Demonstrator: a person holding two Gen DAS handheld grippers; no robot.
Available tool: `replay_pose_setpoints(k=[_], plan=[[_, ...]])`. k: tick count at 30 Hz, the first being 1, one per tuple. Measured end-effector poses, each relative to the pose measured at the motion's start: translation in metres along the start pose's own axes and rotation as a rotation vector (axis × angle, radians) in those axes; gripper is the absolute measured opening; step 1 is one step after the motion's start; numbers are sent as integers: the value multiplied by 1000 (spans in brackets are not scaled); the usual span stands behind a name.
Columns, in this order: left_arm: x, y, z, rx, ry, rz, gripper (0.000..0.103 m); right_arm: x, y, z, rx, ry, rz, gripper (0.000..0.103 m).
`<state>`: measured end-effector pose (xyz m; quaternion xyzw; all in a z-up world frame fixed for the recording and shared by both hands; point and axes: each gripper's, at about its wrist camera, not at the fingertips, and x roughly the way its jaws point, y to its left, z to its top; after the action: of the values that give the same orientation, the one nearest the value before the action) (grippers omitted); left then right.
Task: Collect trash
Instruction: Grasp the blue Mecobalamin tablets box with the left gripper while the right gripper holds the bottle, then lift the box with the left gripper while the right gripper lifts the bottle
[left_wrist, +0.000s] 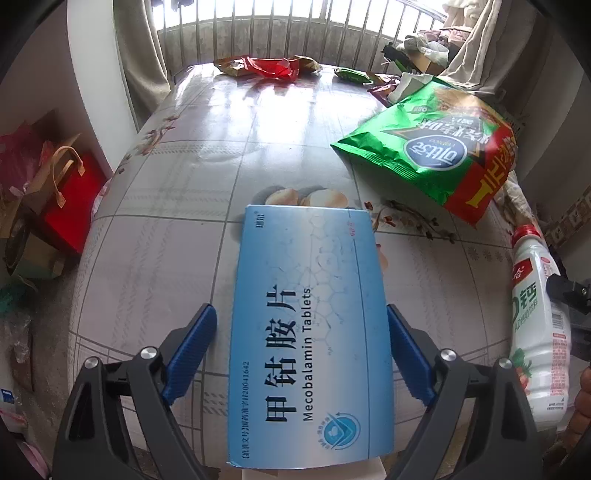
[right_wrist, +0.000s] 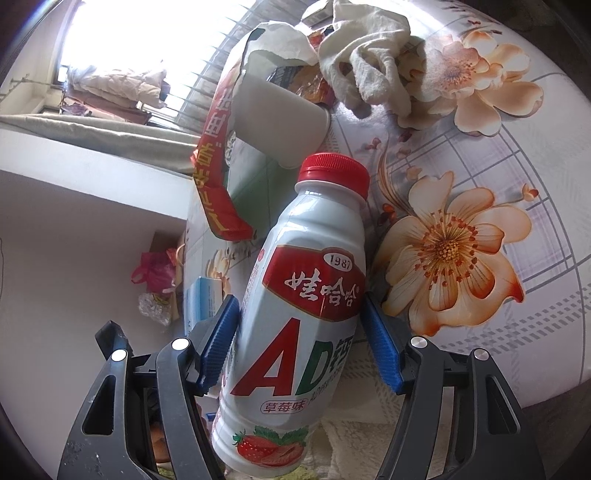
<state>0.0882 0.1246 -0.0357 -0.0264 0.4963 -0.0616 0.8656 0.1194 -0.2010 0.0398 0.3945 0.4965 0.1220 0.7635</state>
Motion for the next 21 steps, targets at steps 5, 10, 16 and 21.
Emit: replay_pose_setpoints(k=[5,10,16,21], plan=[[-2,1,1,-3,-13,2,70,0,0,-1,-1,-5,0,62],[-2,1,3,-12,-12,-7,69,-1,-3,-2,2,-8,3,62],[-5,-4,1,-3,-17,-12,69,-6,-5,-3,0,-14,8,61],[-10,-11,1,21,-34,-8,69,-10,-9,-4,2,-13,17,61]])
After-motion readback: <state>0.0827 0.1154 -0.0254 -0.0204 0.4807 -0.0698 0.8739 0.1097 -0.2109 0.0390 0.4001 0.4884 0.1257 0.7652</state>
